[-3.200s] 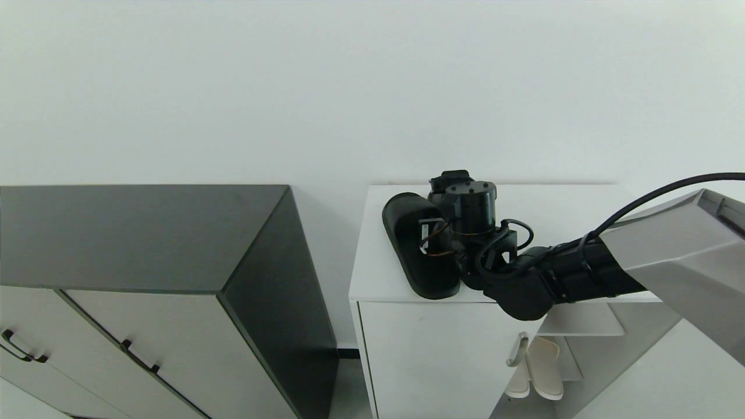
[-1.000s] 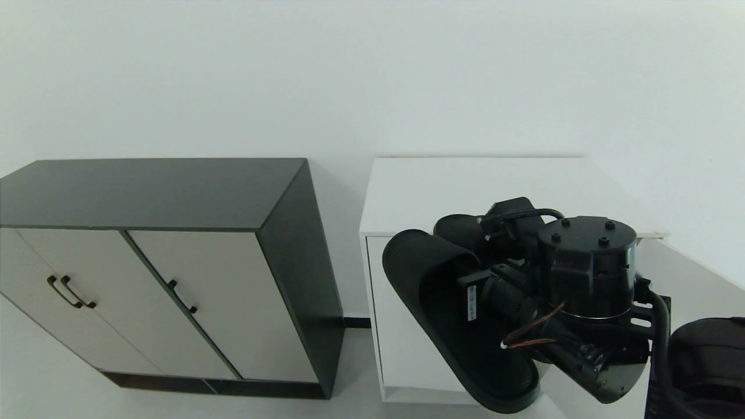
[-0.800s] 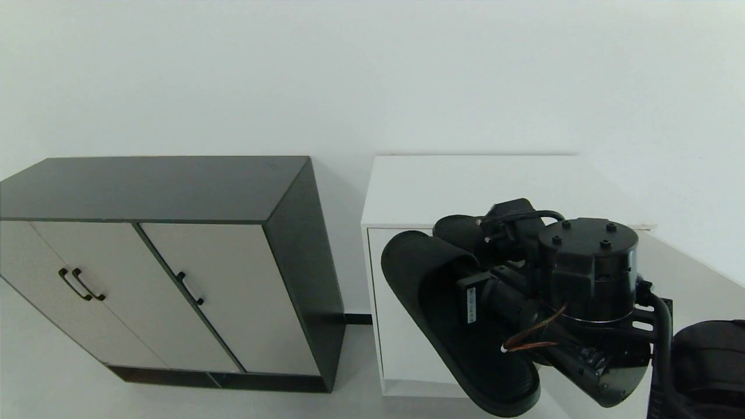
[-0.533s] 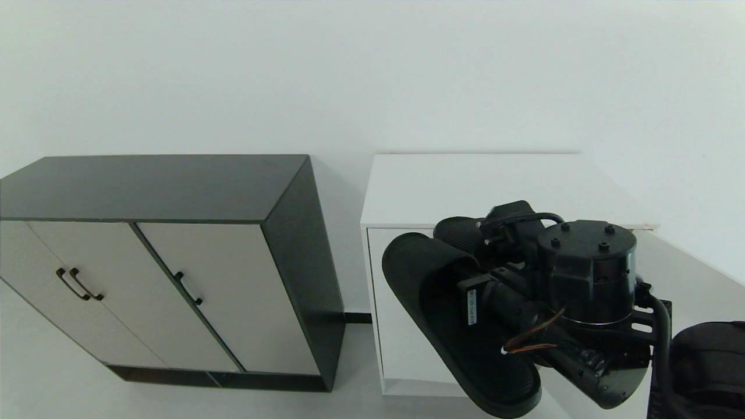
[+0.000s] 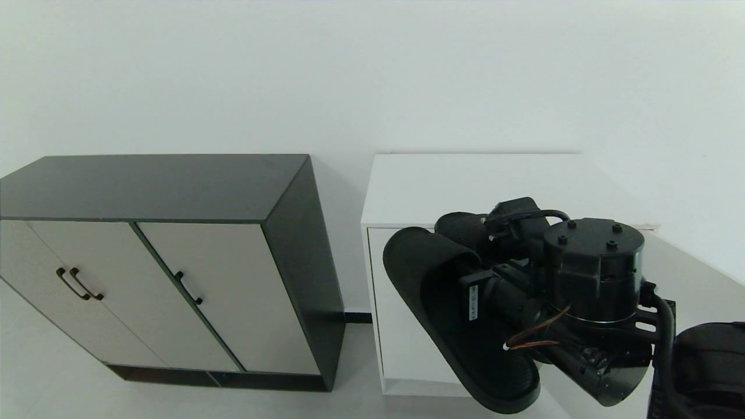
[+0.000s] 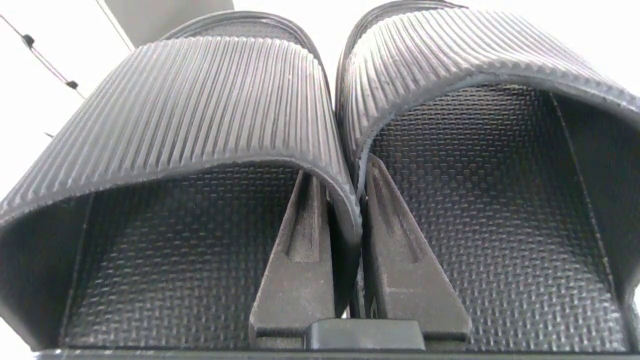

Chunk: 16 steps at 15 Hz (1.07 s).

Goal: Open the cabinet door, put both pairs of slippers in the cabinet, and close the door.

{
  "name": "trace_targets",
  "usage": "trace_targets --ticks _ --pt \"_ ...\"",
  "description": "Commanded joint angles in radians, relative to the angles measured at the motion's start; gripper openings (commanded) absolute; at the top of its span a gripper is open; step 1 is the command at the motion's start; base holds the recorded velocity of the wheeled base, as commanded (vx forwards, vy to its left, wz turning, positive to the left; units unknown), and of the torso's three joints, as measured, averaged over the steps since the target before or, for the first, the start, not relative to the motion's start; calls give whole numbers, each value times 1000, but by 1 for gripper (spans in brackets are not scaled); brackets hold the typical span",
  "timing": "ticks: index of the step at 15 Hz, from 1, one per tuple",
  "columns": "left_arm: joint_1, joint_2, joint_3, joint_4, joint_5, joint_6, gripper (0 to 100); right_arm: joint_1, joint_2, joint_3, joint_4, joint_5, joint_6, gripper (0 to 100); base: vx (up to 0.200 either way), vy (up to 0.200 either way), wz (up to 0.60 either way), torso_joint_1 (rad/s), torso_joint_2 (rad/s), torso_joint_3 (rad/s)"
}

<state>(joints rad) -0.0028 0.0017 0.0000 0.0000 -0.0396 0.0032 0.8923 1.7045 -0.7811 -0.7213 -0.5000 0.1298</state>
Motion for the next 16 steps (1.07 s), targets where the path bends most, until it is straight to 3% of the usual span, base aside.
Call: trace_targets --ticks 1,7,16 --pt "0 1 0 0 0 1 0 0 4 6 -1 0 -1 0 0 0 0 0 0 0" --pt "0 1 0 0 0 1 0 -1 9 6 -1 0 -1 0 0 0 0 0 0 0" --pt "0 1 0 0 0 1 0 -1 7 23 -3 0 -1 0 0 -200 0 3 3 1"
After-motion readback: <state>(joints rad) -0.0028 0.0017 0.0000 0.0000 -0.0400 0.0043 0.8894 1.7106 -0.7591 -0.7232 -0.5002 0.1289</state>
